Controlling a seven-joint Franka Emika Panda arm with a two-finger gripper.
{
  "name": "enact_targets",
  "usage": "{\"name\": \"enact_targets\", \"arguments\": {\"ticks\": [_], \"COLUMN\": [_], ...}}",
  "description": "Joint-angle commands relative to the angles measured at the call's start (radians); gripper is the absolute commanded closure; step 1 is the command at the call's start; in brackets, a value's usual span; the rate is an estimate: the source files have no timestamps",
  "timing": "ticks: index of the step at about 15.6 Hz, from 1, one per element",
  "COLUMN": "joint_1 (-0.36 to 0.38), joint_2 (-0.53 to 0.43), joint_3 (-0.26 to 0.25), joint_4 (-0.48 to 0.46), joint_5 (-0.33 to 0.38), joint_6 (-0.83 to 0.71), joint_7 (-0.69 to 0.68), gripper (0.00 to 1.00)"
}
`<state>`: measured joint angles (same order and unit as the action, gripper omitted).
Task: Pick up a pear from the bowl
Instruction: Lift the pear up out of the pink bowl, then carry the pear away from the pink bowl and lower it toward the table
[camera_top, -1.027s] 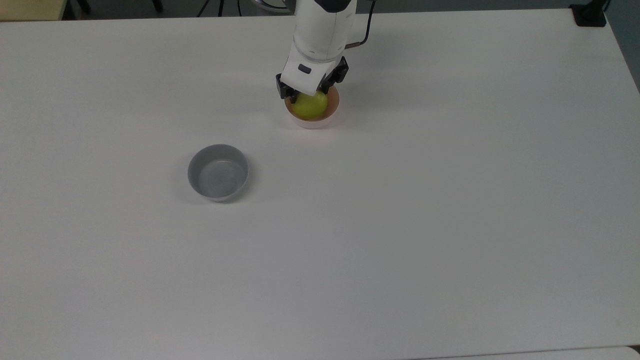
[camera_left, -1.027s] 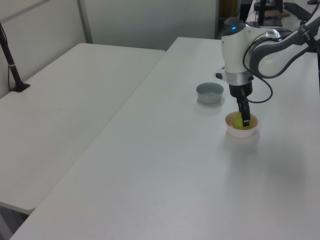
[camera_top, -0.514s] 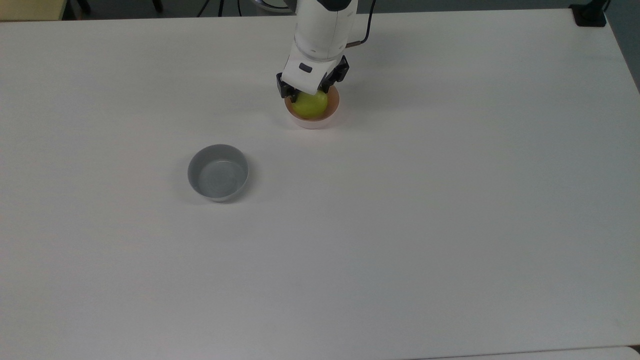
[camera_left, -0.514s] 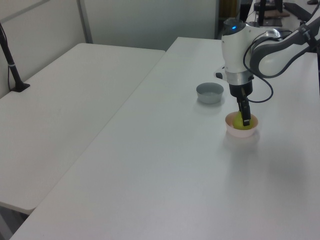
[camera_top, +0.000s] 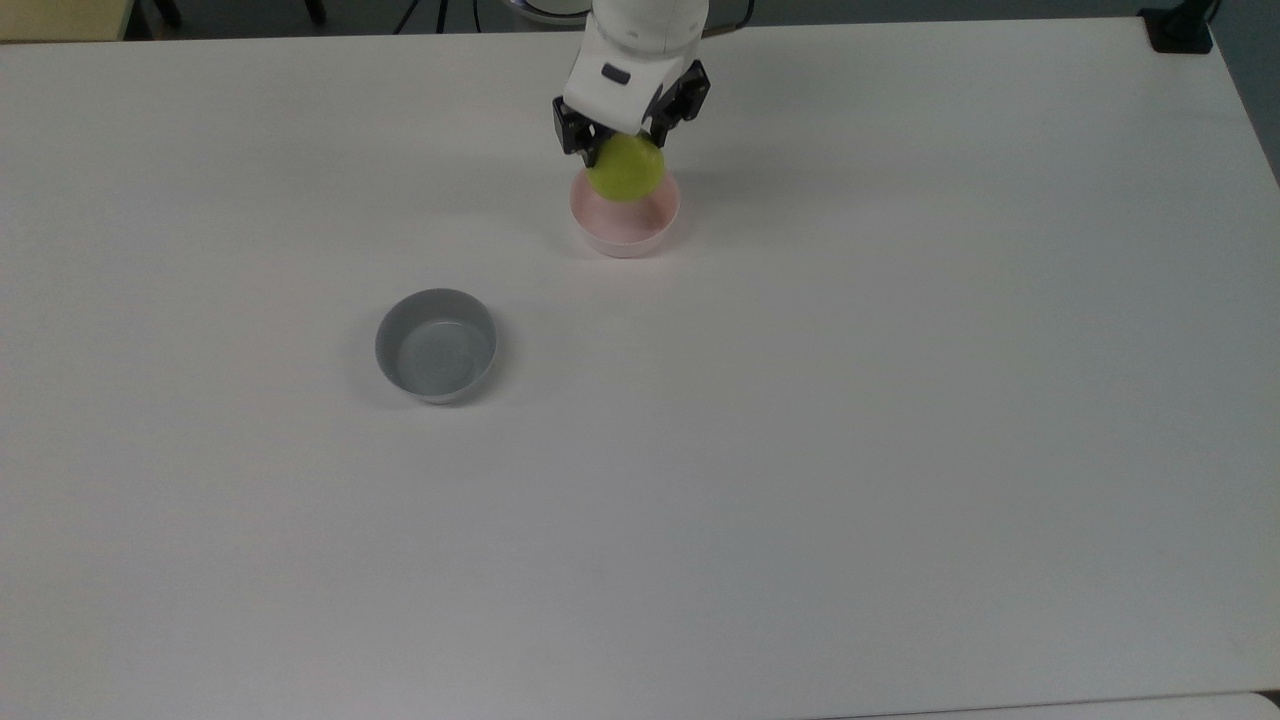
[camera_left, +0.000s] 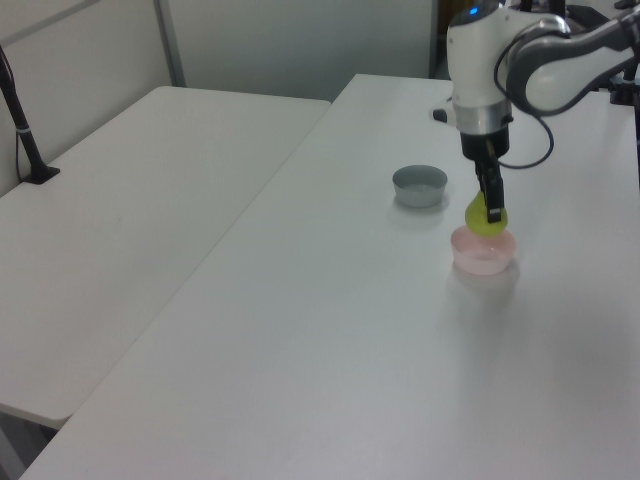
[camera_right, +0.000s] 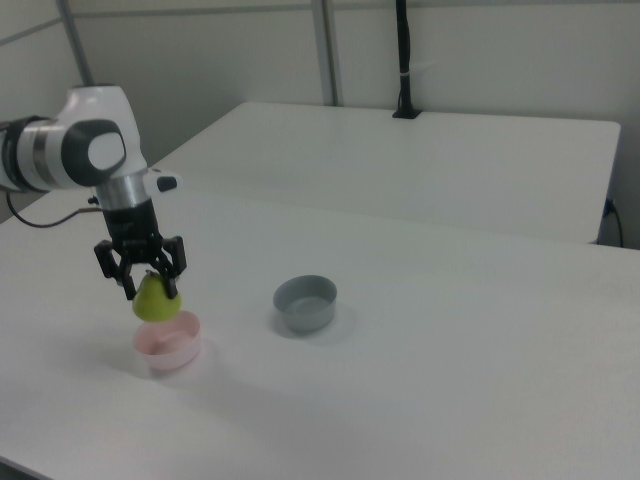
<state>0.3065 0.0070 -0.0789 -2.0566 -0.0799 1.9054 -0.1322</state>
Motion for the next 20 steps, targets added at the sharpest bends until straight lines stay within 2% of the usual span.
{"name": "enact_targets", "arguments": {"ticks": [1, 5, 10, 13, 15, 20], "joint_1": [0.010, -0.032, -0.243, -0.316, -0.340, -0.363], "joint_2": [-0.041, -0.039, -0.025, -0.012, 0.031, 0.137], "joint_3": [-0.009, -0.041, -0.056, -0.056, -0.056, -0.056], "joint_4": [0.097, 0.105, 0.095, 0.060, 0.024, 0.021], "joint_5": [0.025, 0.017, 0.011, 0.011, -0.007, -0.046], "joint_6": [-0.129, -0.143, -0.126, -0.060, 0.029, 0.127], "joint_7": [-0.003, -0.017, -0.168, -0.208, -0.210, -0.201], "gripper": [0.52, 0.52, 0.52, 0.52, 0.52, 0.51]}}
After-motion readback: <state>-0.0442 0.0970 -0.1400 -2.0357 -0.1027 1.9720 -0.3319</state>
